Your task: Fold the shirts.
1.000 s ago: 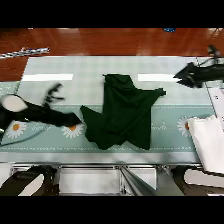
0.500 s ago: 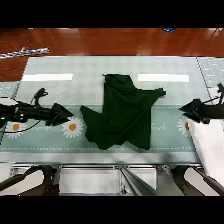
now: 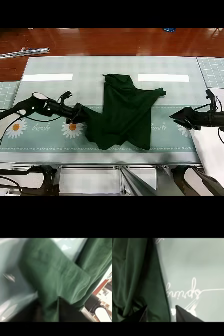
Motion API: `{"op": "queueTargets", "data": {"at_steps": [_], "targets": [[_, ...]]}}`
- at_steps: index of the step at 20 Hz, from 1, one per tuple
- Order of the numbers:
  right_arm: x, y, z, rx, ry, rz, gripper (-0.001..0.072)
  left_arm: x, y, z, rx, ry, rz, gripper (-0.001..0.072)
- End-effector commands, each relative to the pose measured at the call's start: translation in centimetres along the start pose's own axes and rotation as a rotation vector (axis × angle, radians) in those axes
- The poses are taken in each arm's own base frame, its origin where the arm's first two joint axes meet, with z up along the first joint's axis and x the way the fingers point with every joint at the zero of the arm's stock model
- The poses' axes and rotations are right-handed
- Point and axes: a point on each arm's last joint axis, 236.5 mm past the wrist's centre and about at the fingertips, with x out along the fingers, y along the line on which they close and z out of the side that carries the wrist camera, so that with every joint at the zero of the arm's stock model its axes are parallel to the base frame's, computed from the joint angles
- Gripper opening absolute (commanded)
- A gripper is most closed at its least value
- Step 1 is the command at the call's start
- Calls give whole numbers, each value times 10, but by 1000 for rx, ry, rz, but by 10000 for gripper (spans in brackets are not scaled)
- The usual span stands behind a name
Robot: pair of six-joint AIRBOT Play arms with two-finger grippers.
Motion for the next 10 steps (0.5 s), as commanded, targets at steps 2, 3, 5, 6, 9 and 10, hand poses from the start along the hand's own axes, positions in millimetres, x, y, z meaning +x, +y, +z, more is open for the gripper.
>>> {"op": "queueTargets", "data": {"at_steps": [2, 3, 5, 6, 9, 10], "targets": [[7, -9, -29, 28, 100, -20, 409, 3, -21, 10, 100, 18, -11, 18], [14, -10, -39, 75, 122, -1, 409, 0, -27, 12, 115, 18, -15, 18], [28, -18, -62, 136, 174, 13, 409, -4, -34, 16, 137, 14, -22, 18], [34, -20, -70, 166, 187, 14, 409, -5, -37, 17, 144, 11, -24, 18], [52, -22, -99, 107, 301, -42, 409, -6, -39, 18, 151, 12, -27, 18], [59, -22, -105, 85, 330, -72, 409, -6, -39, 18, 151, 12, -27, 18]]}}
